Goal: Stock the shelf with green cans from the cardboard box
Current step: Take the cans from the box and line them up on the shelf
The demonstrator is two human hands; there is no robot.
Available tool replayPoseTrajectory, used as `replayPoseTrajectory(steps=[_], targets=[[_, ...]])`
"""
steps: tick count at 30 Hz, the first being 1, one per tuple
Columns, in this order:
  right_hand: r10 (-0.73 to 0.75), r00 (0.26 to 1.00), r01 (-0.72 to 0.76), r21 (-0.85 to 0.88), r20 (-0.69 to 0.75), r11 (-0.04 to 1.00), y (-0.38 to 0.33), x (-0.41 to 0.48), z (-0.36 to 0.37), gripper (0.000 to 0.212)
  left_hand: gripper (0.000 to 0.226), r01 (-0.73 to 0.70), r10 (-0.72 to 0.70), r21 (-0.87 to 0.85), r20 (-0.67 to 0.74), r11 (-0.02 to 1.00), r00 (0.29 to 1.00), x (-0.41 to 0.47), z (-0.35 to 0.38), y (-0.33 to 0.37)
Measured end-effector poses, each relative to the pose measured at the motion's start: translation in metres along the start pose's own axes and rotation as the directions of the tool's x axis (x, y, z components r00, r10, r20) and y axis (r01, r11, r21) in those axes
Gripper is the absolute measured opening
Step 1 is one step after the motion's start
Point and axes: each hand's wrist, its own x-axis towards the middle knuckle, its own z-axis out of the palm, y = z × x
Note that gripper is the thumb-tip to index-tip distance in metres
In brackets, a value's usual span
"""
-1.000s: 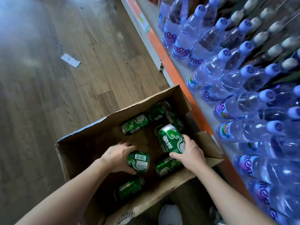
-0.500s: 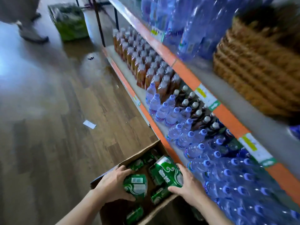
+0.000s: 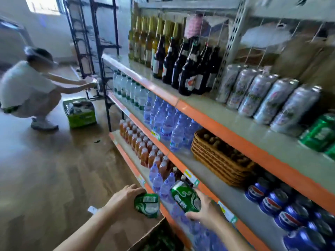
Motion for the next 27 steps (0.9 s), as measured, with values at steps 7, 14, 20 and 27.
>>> replayPoseTrajectory(steps=[7, 14, 20, 27], targets=[[-0.037, 0.985, 0.045, 0.049, -0.167, 0.998, -0.037, -0.036, -0.071, 0.080, 0.072, -0.145, 0.150, 0.046, -0.118, 0.988, 0.982, 0.004, -0.086, 0.046], [-0.053, 0.970, 0.051, -0.012, -0.239, 0.999, -0.051, -0.069, -0.123, 0.087, 0.092, -0.203, 0.204, 0.017, -0.125, 0.979, 0.971, 0.000, -0.130, 0.075], [-0.074, 0.961, 0.066, -0.040, -0.265, 0.997, -0.045, -0.093, -0.175, 0.085, 0.091, -0.278, 0.275, 0.002, -0.145, 0.961, 0.950, 0.007, -0.174, 0.127], [-0.043, 0.933, 0.038, -0.020, -0.357, 0.999, -0.002, -0.127, -0.244, 0.086, 0.083, -0.356, 0.362, 0.066, -0.194, 0.932, 0.912, 0.047, -0.198, 0.208]])
